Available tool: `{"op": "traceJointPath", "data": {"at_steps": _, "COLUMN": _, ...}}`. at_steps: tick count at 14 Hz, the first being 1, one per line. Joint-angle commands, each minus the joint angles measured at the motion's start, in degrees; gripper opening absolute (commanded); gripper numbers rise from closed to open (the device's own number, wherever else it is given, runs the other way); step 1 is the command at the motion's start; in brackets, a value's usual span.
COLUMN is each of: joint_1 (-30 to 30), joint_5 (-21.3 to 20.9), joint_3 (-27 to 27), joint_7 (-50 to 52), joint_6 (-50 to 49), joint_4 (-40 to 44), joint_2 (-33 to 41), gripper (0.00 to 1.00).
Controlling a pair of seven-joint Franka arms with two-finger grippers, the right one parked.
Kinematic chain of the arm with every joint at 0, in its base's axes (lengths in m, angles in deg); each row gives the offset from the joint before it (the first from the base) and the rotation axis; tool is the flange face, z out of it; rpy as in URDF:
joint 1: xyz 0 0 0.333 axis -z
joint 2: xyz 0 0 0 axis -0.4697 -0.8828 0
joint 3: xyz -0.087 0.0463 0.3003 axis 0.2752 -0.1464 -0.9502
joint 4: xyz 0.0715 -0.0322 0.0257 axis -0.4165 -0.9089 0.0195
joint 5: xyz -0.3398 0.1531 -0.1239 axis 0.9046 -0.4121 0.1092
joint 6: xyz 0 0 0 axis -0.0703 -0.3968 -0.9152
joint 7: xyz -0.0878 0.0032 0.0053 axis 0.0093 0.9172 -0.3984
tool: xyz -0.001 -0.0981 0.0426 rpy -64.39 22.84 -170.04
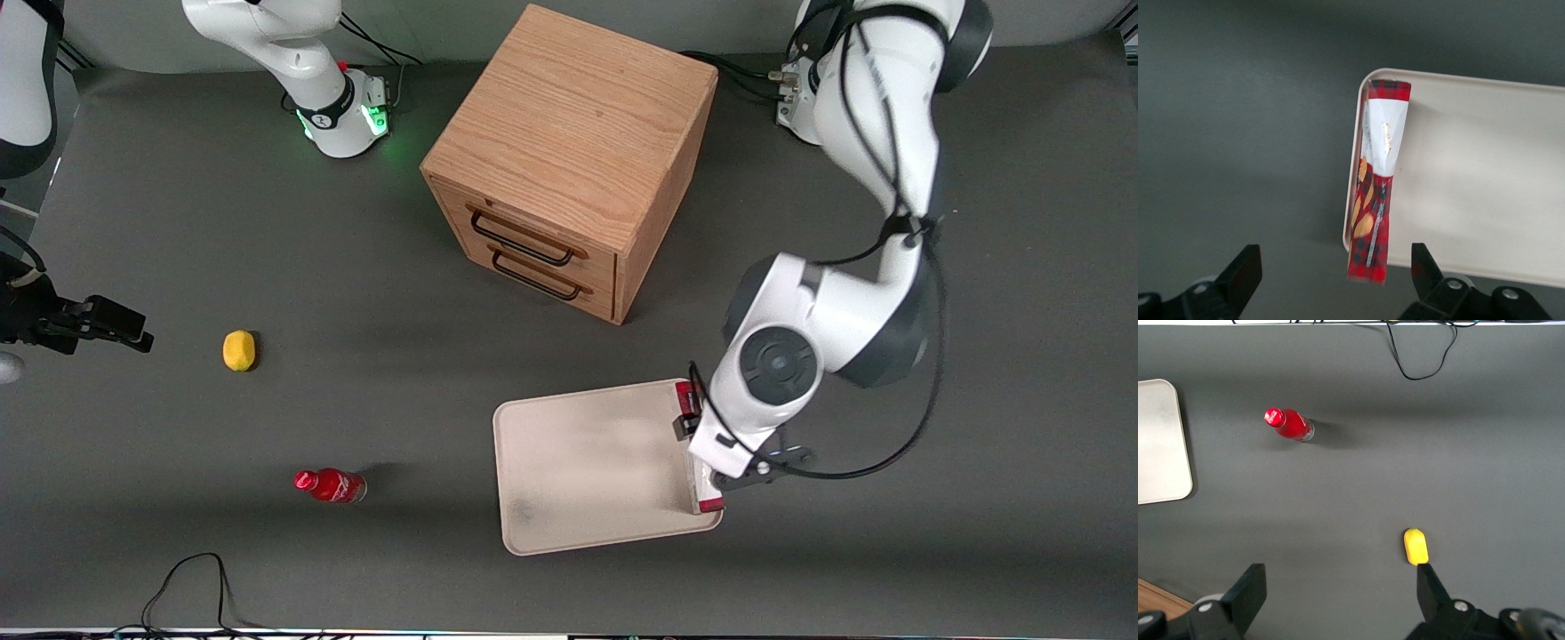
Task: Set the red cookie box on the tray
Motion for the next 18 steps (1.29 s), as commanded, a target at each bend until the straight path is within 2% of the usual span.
{"op": "traceJointPath", "data": {"at_steps": 1, "joint_1": -2.4, "joint_5": 1.4, "joint_3": 0.2, "joint_7": -3.0, "joint_6": -6.4, "joint_4": -3.0, "joint_2": 10.3, "gripper": 1.00}}
{"op": "traceJointPath", "data": {"at_steps": 6, "joint_1": -9.2, "joint_5": 0.6, "joint_3": 0.1, "joint_7": -19.8, "joint_6": -11.9, "joint_4": -15.1, "joint_2": 26.9, "gripper": 1.00}}
{"op": "traceJointPath", "data": {"at_steps": 9, "joint_1": -16.7, "joint_5": 0.5, "joint_3": 0.3, "joint_7": -31.0, "joint_6": -12.0, "joint_4": -22.0, "joint_2": 35.0, "gripper": 1.00}}
{"op": "traceJointPath", "data": {"at_steps": 12, "joint_1": -25.8, "joint_5": 0.4, "joint_3": 2.8, "joint_7": -40.3, "joint_6": -11.8, "joint_4": -25.6, "joint_2": 39.3, "gripper": 1.00}}
{"op": "traceJointPath", "data": {"at_steps": 15, "joint_1": -26.7, "joint_5": -0.7, "joint_3": 2.3, "joint_7": -42.4, "joint_6": -10.3, "joint_4": -26.1, "joint_2": 39.5, "gripper": 1.00}}
{"op": "traceJointPath", "data": {"at_steps": 18, "joint_1": -26.0, "joint_5": -2.2, "joint_3": 2.8, "joint_7": -41.2, "joint_6": -2.5, "joint_4": -35.4, "joint_2": 44.1, "gripper": 1.00}}
